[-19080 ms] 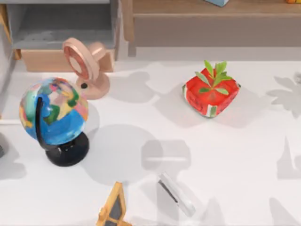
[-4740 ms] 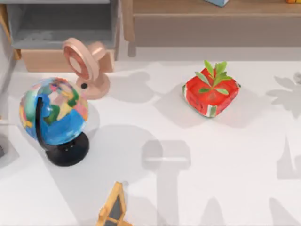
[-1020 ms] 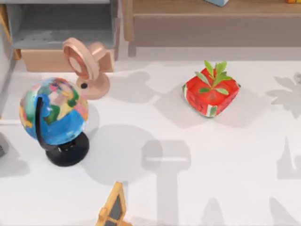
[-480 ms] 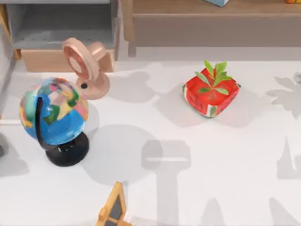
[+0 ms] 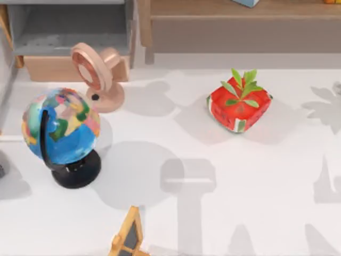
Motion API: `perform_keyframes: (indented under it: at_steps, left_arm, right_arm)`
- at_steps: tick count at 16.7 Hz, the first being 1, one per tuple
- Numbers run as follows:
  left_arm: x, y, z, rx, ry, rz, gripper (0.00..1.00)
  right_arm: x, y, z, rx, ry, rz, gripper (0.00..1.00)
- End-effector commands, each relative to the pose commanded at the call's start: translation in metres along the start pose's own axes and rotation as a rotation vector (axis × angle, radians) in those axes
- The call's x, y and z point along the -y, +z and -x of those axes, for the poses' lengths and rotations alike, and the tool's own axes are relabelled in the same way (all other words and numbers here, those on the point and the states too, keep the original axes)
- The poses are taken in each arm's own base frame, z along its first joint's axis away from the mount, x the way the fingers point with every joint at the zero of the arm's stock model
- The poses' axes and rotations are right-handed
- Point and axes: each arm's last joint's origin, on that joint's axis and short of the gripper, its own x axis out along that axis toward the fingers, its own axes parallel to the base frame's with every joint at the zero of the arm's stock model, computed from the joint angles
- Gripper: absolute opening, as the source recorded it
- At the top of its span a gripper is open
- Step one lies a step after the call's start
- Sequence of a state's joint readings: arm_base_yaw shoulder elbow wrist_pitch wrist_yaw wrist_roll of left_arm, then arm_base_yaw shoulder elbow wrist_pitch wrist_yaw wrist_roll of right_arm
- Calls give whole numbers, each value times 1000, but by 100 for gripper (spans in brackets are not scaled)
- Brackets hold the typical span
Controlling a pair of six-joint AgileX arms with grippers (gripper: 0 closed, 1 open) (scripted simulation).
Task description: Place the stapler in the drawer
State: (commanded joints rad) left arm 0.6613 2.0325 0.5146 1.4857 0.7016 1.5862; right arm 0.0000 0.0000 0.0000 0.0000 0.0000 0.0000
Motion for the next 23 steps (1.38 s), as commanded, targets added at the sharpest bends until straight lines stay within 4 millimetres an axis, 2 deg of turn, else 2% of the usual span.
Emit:
perform_keyframes:
  at_steps: [2, 7, 9, 15, 21, 23]
  left_arm:
    - [2, 0, -6, -3, -7, 5, 0]
    - [-5, -4, -50, -3, 16, -11, 0]
    - [-2, 0, -62, -1, 2, -1, 0]
    - [2, -1, -66, -6, -14, 6, 0]
    - [-1, -3, -118, -6, -2, 4, 0]
    - [0, -1, -124, -4, -8, 6, 0]
  right_arm:
    - [0, 0, 0, 0, 0, 0, 100]
    - [0, 0, 0, 0, 0, 0, 100]
    - [0, 0, 0, 0, 0, 0, 100]
    - [0, 0, 0, 0, 0, 0, 100]
    - [0, 0, 0, 0, 0, 0, 100]
    - [0, 0, 0, 0, 0, 0, 100]
